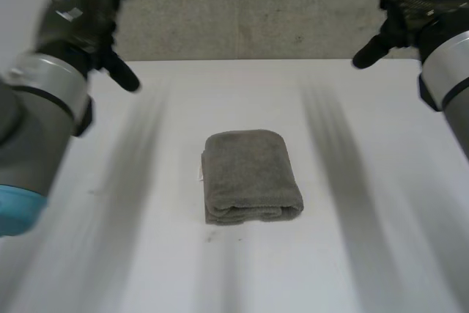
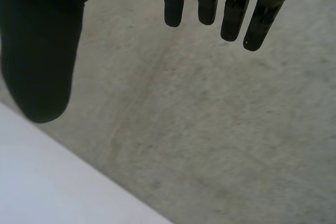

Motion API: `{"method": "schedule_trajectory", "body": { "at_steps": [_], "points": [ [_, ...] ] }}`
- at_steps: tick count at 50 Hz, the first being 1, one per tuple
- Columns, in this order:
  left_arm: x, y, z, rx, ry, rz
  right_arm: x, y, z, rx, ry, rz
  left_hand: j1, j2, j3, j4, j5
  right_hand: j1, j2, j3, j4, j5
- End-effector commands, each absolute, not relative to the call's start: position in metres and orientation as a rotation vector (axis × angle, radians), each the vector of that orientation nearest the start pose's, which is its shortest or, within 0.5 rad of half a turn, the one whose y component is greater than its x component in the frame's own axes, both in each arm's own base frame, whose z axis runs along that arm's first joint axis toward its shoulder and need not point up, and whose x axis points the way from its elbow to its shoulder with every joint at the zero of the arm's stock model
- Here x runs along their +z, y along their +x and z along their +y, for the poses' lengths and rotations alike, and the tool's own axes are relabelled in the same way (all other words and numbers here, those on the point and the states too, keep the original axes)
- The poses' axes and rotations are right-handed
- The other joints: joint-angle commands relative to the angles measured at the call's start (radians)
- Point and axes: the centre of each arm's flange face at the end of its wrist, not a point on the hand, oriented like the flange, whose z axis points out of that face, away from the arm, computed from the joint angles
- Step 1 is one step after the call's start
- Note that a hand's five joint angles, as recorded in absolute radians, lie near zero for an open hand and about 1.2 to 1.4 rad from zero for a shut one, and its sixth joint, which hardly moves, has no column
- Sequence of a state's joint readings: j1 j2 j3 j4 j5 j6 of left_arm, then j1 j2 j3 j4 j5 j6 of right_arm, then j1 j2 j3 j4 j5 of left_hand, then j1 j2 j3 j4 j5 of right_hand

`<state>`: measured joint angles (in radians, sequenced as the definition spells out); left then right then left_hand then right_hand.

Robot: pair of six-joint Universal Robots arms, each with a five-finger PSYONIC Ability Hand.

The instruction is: Fold the towel.

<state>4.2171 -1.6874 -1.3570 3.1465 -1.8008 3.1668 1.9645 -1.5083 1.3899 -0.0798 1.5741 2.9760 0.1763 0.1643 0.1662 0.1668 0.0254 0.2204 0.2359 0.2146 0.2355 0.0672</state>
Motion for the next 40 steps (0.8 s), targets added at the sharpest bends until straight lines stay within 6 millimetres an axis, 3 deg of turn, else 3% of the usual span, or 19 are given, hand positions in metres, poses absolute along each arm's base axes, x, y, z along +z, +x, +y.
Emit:
{"method": "schedule_trajectory", "body": {
  "at_steps": [1,9,30,40],
  "points": [
    [0.362,-0.236,-0.238,-2.472,0.24,2.162,0.364,0.239,-0.251,-2.309,-0.528,1.853,-0.002,0.01,0.008,0.008,-0.025,-0.046,-0.061,-0.04,-0.061,-0.067],
    [0.353,-0.235,-0.237,-2.392,0.272,2.227,0.367,0.237,-0.248,-2.317,-0.529,1.849,-0.002,0.01,0.008,0.008,-0.025,-0.046,-0.061,-0.04,-0.061,-0.067],
    [0.351,-0.229,-0.237,-2.37,0.26,2.233,0.354,0.238,-0.243,-2.194,-0.606,1.917,-0.002,0.01,0.008,0.008,-0.025,-0.046,-0.061,-0.04,-0.061,-0.067],
    [0.351,-0.23,-0.235,-2.368,0.265,2.237,0.359,0.236,-0.241,-2.205,-0.605,1.899,-0.002,0.01,0.008,0.008,-0.025,-0.046,-0.061,-0.04,-0.061,-0.067]
  ]
}}
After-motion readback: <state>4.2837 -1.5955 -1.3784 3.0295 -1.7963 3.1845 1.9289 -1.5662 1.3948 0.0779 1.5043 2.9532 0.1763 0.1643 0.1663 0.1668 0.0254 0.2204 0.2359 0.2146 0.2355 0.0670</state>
